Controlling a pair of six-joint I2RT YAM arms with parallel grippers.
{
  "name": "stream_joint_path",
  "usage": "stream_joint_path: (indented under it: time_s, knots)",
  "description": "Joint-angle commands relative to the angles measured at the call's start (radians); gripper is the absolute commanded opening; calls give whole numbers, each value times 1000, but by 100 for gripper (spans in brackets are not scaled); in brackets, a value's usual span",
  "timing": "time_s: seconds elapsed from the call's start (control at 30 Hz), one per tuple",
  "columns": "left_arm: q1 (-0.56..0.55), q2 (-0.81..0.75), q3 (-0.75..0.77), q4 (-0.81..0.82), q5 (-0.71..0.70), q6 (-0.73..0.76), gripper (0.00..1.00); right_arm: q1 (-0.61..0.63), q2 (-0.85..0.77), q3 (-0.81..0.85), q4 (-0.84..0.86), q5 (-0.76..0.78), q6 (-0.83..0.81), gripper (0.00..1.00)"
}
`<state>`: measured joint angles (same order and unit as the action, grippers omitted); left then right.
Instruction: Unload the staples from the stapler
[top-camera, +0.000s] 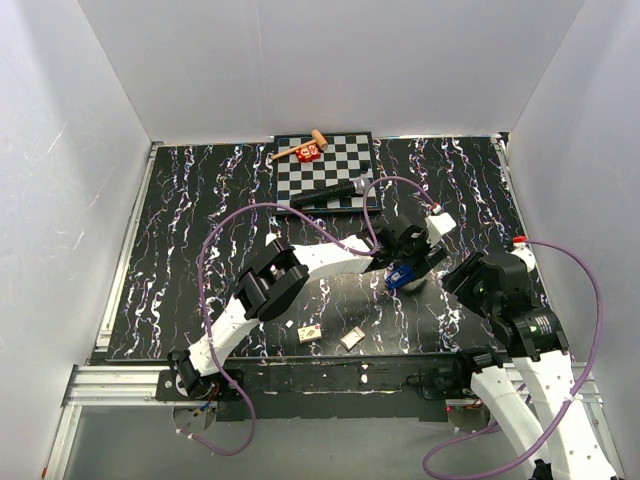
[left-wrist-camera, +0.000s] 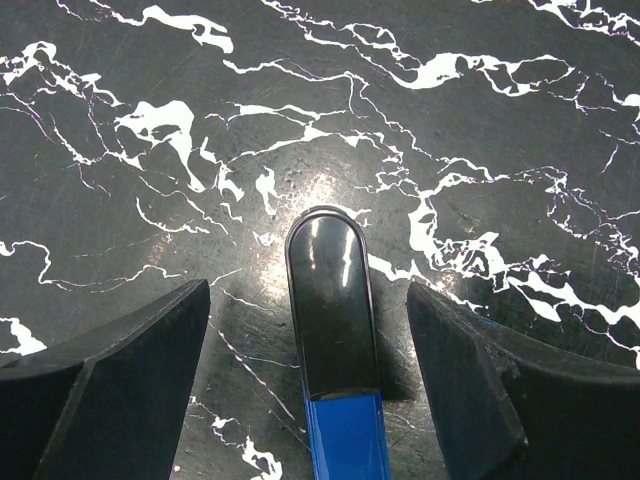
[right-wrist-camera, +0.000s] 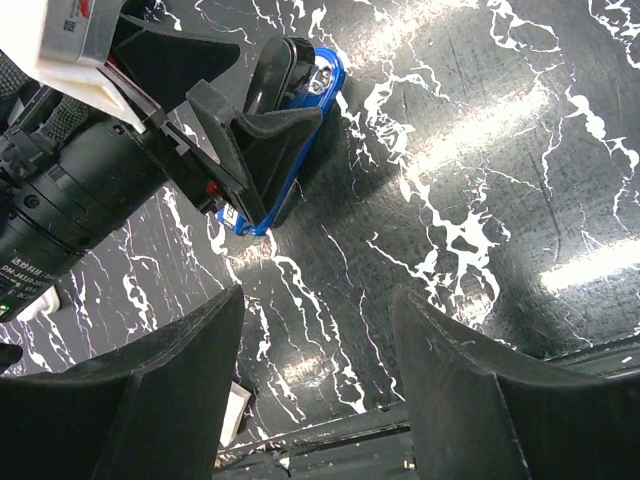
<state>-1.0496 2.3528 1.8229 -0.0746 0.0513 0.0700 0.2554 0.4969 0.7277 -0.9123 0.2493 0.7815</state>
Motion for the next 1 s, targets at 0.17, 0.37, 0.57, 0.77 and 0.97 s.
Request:
stream_joint_path:
  time_s: [0.17,0.37,0.57,0.77,0.97]
  knots:
    - [-6,36,62,-1,16,-2,72,-4,-15,-1,38,-19,-8,67]
    - [-6,48,62,-5,19,-10,58,-4,-17,-1,36,-18,-10,66]
    - [-6,28,49,-2,-4,4,31,-2,-17,-2,43,-24,-10,65]
    - [-6,-16,13,15,5,2,0,-4,-18,2,44,-30,-13,63]
    - [-6,-124,-92,68,9,5,0,-4,-29,29,30,-15,-31,59]
